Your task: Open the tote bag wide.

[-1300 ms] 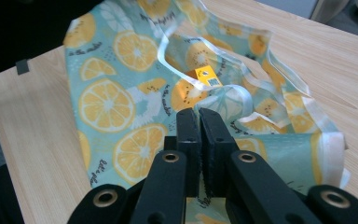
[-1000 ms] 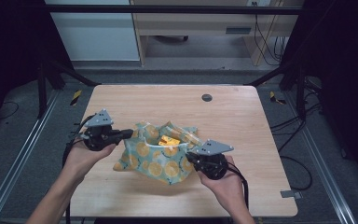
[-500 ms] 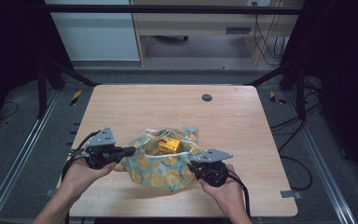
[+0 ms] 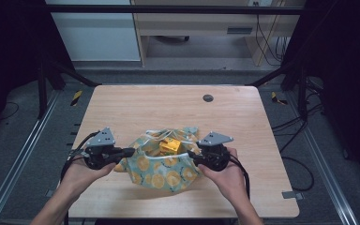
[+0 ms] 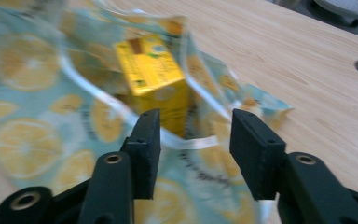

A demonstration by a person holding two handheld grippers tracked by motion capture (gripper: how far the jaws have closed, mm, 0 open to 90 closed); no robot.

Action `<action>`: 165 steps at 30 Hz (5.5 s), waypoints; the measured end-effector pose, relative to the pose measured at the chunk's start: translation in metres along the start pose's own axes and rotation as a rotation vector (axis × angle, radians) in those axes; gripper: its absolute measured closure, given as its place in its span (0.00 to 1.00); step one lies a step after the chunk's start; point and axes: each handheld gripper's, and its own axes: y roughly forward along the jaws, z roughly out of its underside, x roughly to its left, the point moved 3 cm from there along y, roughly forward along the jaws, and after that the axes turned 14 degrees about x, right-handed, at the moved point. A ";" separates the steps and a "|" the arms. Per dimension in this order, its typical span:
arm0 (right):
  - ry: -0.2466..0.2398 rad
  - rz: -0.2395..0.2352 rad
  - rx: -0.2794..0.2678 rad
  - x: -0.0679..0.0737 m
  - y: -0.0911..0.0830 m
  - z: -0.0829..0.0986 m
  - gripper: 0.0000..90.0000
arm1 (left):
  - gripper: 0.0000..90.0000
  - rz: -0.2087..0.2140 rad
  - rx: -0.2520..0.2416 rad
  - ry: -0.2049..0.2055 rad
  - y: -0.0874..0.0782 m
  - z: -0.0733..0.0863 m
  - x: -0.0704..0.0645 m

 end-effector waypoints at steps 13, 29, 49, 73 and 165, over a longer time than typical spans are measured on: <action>0.019 -0.075 0.130 -0.022 0.039 -0.003 0.82 | 1.00 -0.003 -0.001 -0.003 -0.001 0.001 0.003; 0.016 -0.078 -0.078 -0.006 -0.024 0.013 1.00 | 1.00 -0.029 0.029 0.059 -0.005 0.026 -0.014; 0.000 -0.103 0.041 0.008 0.003 0.072 1.00 | 1.00 -0.029 0.089 -0.017 0.035 0.072 -0.006; -0.016 -0.042 -0.002 0.014 0.000 0.078 0.57 | 0.80 -0.094 0.027 -0.052 0.039 0.084 -0.004; 0.067 0.113 0.082 -0.057 0.028 -0.022 0.35 | 0.70 -0.093 0.153 0.094 0.061 0.055 -0.039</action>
